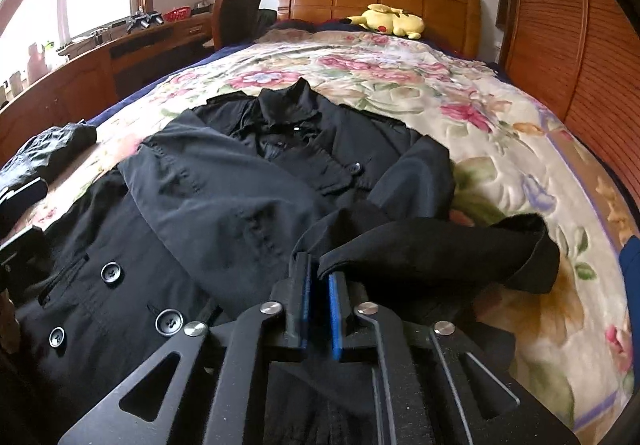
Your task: Fold large clothes
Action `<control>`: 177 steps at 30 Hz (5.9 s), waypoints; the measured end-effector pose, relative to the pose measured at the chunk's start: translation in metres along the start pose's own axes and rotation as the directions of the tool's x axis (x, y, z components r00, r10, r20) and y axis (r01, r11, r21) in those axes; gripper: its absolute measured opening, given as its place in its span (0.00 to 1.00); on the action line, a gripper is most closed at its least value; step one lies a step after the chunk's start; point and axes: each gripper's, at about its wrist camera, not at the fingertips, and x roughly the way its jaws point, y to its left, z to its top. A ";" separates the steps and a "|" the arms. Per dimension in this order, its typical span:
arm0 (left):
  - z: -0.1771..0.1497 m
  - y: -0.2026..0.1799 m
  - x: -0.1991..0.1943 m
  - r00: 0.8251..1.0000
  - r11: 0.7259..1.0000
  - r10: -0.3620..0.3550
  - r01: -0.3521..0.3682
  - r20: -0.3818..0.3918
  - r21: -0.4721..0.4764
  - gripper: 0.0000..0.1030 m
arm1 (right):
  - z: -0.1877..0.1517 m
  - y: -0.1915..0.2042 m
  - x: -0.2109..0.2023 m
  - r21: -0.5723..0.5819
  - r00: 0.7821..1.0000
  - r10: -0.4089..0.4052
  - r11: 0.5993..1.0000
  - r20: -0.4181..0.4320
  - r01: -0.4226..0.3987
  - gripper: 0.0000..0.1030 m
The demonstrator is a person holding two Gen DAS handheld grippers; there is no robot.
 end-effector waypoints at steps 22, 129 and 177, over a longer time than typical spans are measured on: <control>-0.001 0.001 0.000 1.000 1.000 -0.001 0.001 0.003 0.000 0.77 | -0.034 -0.031 -0.051 -0.001 0.974 -0.225 0.974 0.013 0.225 0.57; -0.021 0.039 0.003 0.993 0.996 0.083 -0.084 -0.084 -0.009 0.77 | -0.022 -0.003 0.018 0.111 0.993 -0.104 0.988 -0.059 0.110 0.59; -0.038 0.019 -0.055 0.969 0.999 0.044 -0.043 -0.243 0.008 0.05 | -0.043 -0.004 0.015 0.136 0.995 -0.098 0.986 0.000 0.097 0.60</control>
